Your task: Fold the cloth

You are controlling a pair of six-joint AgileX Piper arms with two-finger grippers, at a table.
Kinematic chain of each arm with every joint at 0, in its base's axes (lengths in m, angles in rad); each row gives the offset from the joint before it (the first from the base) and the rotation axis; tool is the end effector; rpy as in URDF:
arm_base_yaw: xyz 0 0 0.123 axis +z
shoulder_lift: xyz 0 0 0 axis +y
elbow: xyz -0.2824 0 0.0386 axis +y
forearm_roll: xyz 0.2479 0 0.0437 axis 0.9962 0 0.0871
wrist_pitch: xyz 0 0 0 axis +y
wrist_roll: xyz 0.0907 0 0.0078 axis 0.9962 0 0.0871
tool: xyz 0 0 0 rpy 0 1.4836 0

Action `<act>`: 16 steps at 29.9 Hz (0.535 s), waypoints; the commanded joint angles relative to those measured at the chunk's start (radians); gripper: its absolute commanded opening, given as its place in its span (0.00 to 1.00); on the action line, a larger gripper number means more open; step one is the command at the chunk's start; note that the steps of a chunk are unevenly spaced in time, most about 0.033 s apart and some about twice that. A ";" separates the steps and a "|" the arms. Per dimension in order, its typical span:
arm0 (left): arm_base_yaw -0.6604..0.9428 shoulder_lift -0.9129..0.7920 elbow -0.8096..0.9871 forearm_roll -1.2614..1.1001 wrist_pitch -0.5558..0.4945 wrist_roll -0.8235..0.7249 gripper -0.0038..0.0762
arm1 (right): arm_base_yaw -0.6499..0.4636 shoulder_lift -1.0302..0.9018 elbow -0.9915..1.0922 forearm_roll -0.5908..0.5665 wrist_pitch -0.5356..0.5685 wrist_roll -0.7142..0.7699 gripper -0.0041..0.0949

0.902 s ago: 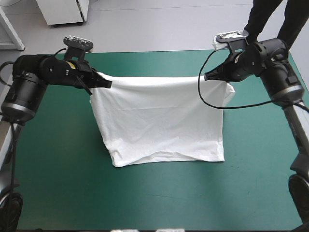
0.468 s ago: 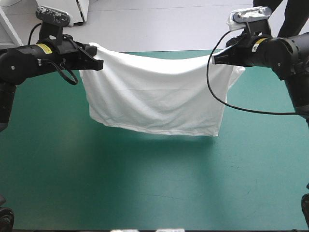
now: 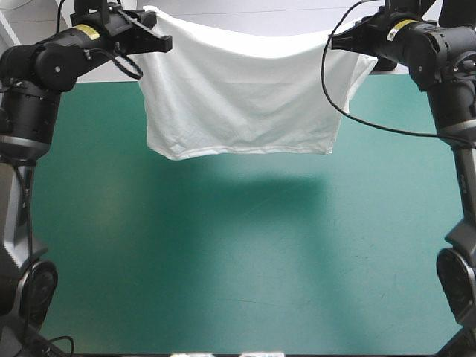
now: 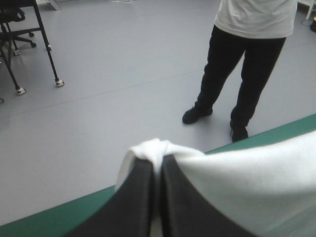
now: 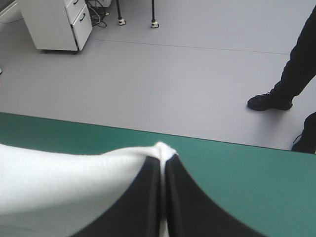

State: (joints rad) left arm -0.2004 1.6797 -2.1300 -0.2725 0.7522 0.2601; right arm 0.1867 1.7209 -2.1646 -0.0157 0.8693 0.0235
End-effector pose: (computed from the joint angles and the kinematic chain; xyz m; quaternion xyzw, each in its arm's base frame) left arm 0.3504 -0.0883 0.5292 0.1576 0.7556 -0.1159 0.6252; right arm 0.3651 0.0679 0.5120 -0.0672 0.8133 0.0528 0.5755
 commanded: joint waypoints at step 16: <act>0.103 0.096 0.058 -0.325 0.055 0.110 0.04 | -0.112 0.093 0.016 0.206 0.035 -0.136 0.03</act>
State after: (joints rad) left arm -0.1114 1.8579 -2.1256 -0.5046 0.8109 0.3234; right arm 0.0877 1.8871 -2.2207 0.1694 0.9319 -0.0873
